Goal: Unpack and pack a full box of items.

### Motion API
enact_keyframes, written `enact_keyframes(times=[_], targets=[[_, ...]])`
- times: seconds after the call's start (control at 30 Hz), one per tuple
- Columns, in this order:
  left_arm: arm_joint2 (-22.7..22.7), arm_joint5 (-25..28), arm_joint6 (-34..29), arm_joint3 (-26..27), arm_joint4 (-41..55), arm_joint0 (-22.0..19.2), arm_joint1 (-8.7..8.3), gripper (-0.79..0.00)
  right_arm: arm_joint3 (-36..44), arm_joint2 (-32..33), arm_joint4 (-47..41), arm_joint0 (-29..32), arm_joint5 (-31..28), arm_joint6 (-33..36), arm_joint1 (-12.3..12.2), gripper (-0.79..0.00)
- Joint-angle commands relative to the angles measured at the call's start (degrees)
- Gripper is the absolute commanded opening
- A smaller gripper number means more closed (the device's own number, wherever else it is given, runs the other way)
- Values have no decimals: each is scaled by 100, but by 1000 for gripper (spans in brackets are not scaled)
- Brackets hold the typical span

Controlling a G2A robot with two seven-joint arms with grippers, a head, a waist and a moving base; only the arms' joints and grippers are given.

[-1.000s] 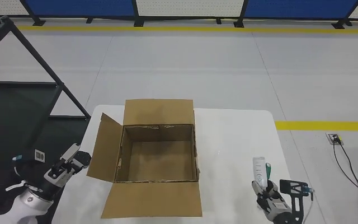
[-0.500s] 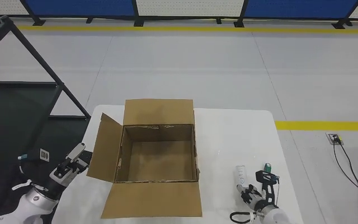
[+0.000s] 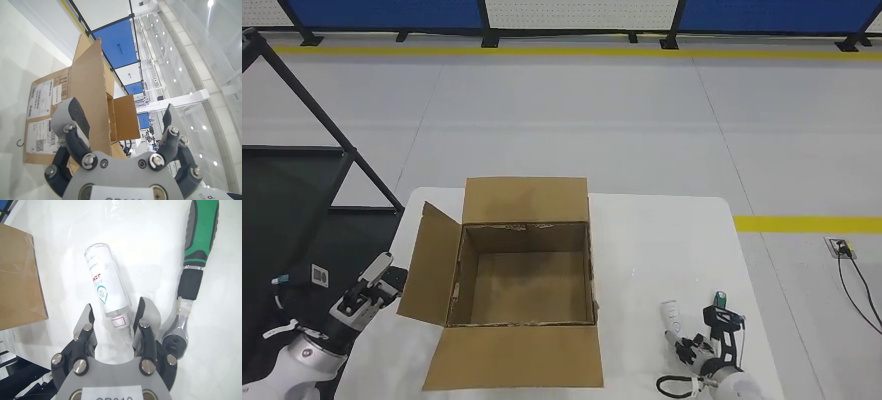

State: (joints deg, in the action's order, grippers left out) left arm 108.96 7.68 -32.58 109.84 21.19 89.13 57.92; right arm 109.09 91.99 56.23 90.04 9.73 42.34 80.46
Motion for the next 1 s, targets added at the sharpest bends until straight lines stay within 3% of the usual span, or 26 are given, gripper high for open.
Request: enact_keyframes(times=[0.0,0.37,0.7,0.97], targets=[[-4,1,-12,-6,10,-3,2,0,109,-17,24,76,27,-32,-6,0],[9,6,-53,-14,4,7,13,0,669,-151,210,367,88,-293,-40,0],[68,18,-63,5,23,34,23,0,1386,-259,127,580,-721,-727,-96,0],[283,111,40,-39,236,74,39,0,1336,-1120,1364,-232,-511,34,-117,0]])
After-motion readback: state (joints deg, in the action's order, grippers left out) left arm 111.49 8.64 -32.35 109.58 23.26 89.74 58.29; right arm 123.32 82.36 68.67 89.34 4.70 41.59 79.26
